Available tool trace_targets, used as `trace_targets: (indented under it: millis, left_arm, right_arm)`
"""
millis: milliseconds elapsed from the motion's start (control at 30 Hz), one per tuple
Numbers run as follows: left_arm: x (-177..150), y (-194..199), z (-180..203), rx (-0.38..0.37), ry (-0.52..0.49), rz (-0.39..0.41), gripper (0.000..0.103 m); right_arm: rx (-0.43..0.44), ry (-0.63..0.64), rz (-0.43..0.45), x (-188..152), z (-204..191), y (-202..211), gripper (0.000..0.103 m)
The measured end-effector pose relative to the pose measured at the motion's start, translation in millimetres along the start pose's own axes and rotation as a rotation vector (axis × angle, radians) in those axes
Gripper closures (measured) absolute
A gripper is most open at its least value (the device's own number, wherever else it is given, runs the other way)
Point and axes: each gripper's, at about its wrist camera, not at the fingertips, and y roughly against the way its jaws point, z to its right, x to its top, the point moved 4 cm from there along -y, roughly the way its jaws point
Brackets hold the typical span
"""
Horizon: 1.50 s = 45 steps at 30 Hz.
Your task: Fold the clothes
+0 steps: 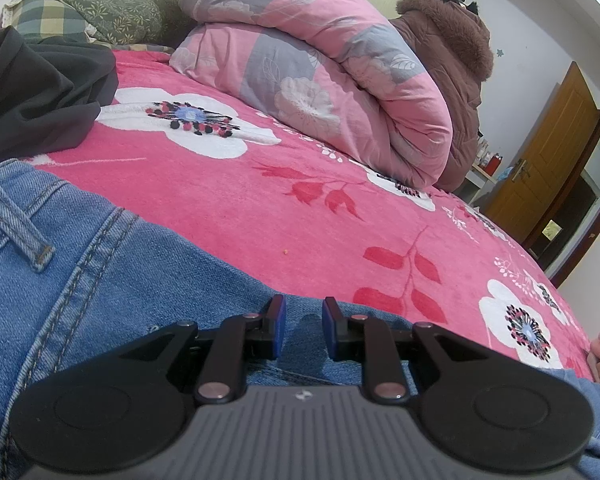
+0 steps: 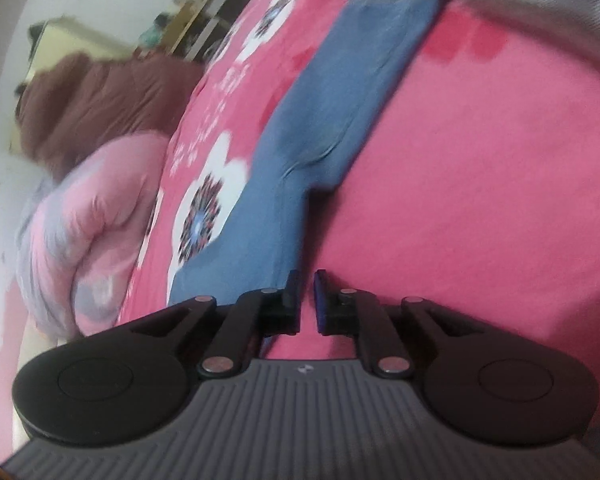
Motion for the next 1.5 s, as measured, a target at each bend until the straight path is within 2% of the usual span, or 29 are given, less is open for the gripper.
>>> trace_targets:
  millis: [67,167,233,333,467,633,700,733,867,900,933,1033,1167,1267,1300,1433,1500]
  left_arm:
    - [0.0,0.1,0.0,0.000,0.000,0.000,0.082]
    - [0.1,0.0,-0.1,0.000,0.000,0.000,0.082]
    - [0.2,-0.2,-0.2,0.000,-0.001,0.000,0.082]
    - [0.3,-0.1,-0.2,0.001,-0.002,0.000,0.082]
    - [0.3,-0.1,0.1,0.002,-0.002,0.000,0.082]
    - [0.1,0.1,0.3,0.001,-0.001,0.000,0.082]
    - [0.1,0.1,0.3,0.001,-0.001,0.000,0.082]
    - [0.1,0.2,0.3,0.001,-0.001,0.000,0.082]
    - [0.1,0.1,0.2,0.001,-0.001,0.000,0.082]
    - [0.0,0.1,0.2,0.001,-0.001,0.000,0.082]
    - [0.0,0.1,0.2,0.001,0.000,0.000,0.082]
    - [-0.1,0.1,0.2,0.000,0.000,0.000,0.082]
    - [-0.2,-0.2,-0.2,0.001,0.000,0.000,0.082]
    - [0.0,-0.1,-0.1,0.000,0.001,0.000,0.082]
    - [0.0,-0.2,0.1,0.001,0.000,0.000,0.082]
    - [0.2,0.0,0.3,0.003,-0.001,0.000,0.082]
    - [0.3,0.1,0.5,0.002,0.000,0.000,0.082]
  right_arm:
    - [-0.009,-0.054,0.040,11.8,12.1,9.0,0.084]
    - [-0.016,-0.118,0.103,33.7,24.7,10.3,0.075]
    - [-0.019,-0.141,0.133,47.1,26.7,2.0,0.072]
    - [-0.044,-0.135,0.178,60.3,26.9,-12.6,0.072]
    - [-0.082,-0.123,0.238,75.3,28.8,-29.1,0.082]
    - [-0.107,-0.156,0.319,92.7,36.8,-34.5,0.083]
    - [-0.143,-0.106,0.338,94.7,31.8,-37.9,0.091]
    - [-0.170,-0.065,0.349,94.8,27.6,-38.5,0.100]
    - [-0.398,0.351,0.475,89.3,-11.2,-31.9,0.101]
    - [-0.449,0.407,0.487,91.7,-13.2,-33.5,0.101]
    - [-0.496,0.435,0.482,96.3,-10.0,-37.2,0.101]
    - [-0.567,0.422,0.386,110.1,9.8,-51.0,0.103]
    - [-0.603,0.480,0.371,102.8,-0.2,-44.6,0.092]
    - [-0.624,0.531,0.408,84.1,-17.3,-26.6,0.081]
    - [-0.610,0.576,0.432,73.3,-28.7,-18.4,0.081]
    - [-0.321,0.846,0.380,20.3,-91.7,-11.9,0.080]
    - [-0.161,1.008,0.187,-14.7,-119.7,-40.2,0.080]
